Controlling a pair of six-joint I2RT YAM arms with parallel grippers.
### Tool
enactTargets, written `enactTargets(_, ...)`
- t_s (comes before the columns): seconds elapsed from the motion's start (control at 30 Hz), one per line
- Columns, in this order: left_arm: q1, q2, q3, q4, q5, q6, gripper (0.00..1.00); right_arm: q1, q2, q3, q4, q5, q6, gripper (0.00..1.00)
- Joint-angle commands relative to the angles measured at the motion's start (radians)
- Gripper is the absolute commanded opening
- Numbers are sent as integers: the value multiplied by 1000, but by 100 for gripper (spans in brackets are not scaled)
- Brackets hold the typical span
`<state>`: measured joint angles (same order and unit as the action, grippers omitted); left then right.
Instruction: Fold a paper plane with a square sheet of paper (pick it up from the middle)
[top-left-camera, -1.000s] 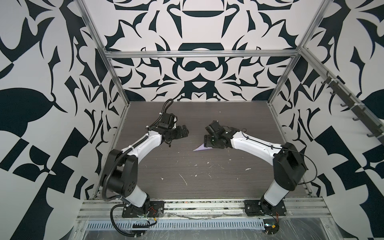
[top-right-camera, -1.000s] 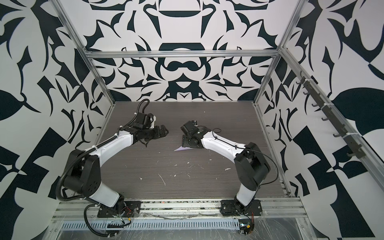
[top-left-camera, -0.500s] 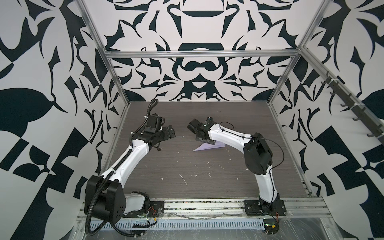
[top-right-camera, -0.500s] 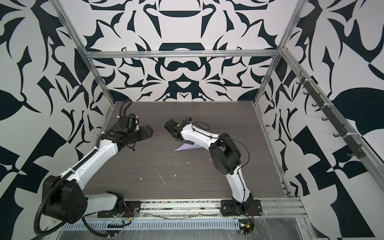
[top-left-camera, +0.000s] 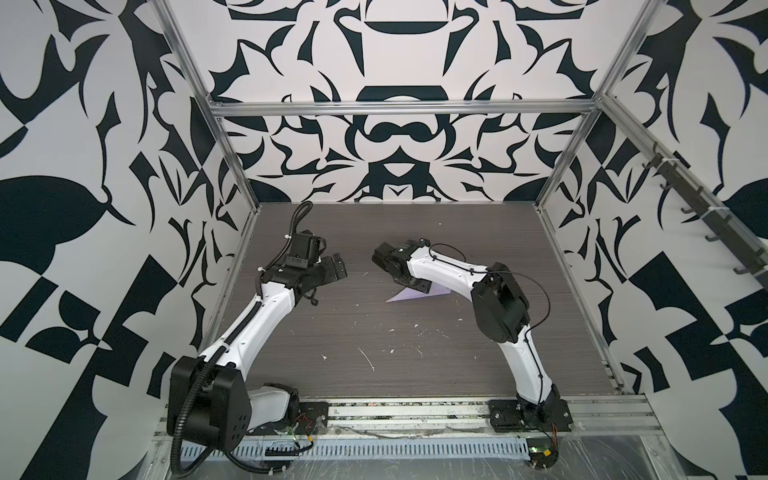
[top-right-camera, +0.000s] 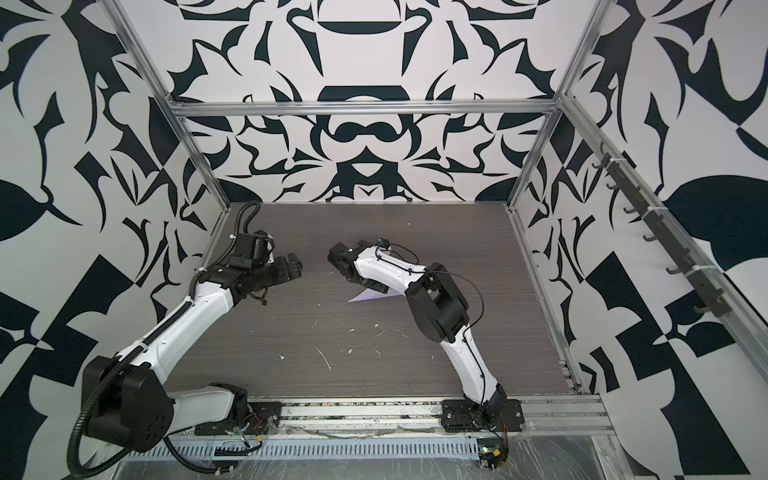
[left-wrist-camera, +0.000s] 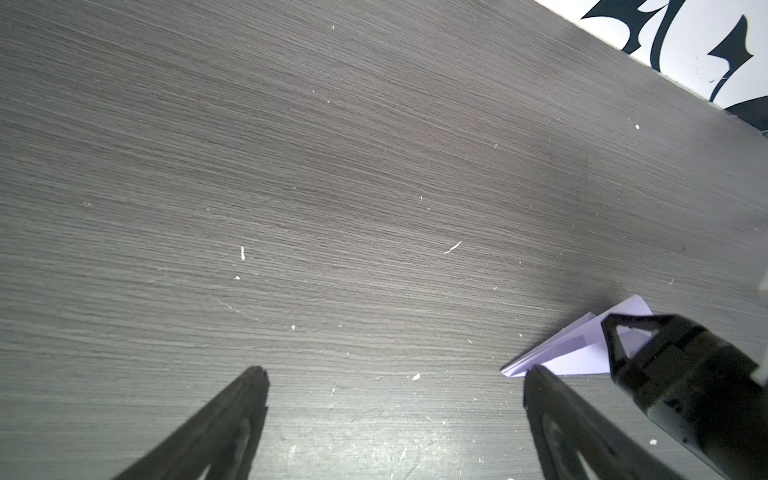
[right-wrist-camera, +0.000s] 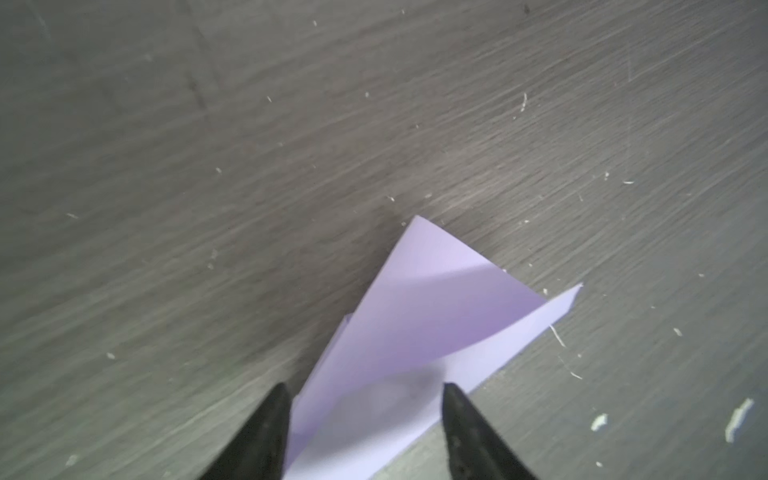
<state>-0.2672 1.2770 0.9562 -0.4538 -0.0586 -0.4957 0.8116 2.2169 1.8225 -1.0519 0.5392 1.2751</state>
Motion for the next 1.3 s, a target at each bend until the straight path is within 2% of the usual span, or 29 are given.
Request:
enactTargets(0.0,6,-10,1,-29,-8,14,100,0,-28,44,-99,-13,72,55)
enactTargets(0.13,6,30,6,-28,-6,15,100,0,-45,27,-97,-26,89,52)
enactTargets(0.57,8,42,12,-33,3,19,99,-1,-87,-55,-70,-74,137,35)
enactTargets(0.77,8,45,13,-32,4,19,99,0,-125,-83,-68,-42,144,25)
enactTargets(0.9,8,45,16,-35,6,17,100,0,-155,-109,-50,-26,124,11)
enactTargets(1.0,11,42,19,-38,7,15,99,0,-182,-125,-21,-15,79,1)
enactTargets(1.1,17,33,16,-38,13,-4,99,-2,-214,-119,54,-22,-59,0)
enactTargets(1.2,33,28,7,-29,35,-32,100,0,-262,-155,237,-124,-264,0)
enactTargets(1.27,51,27,0,-19,63,-57,100,-2,-296,-212,414,-253,-393,0)
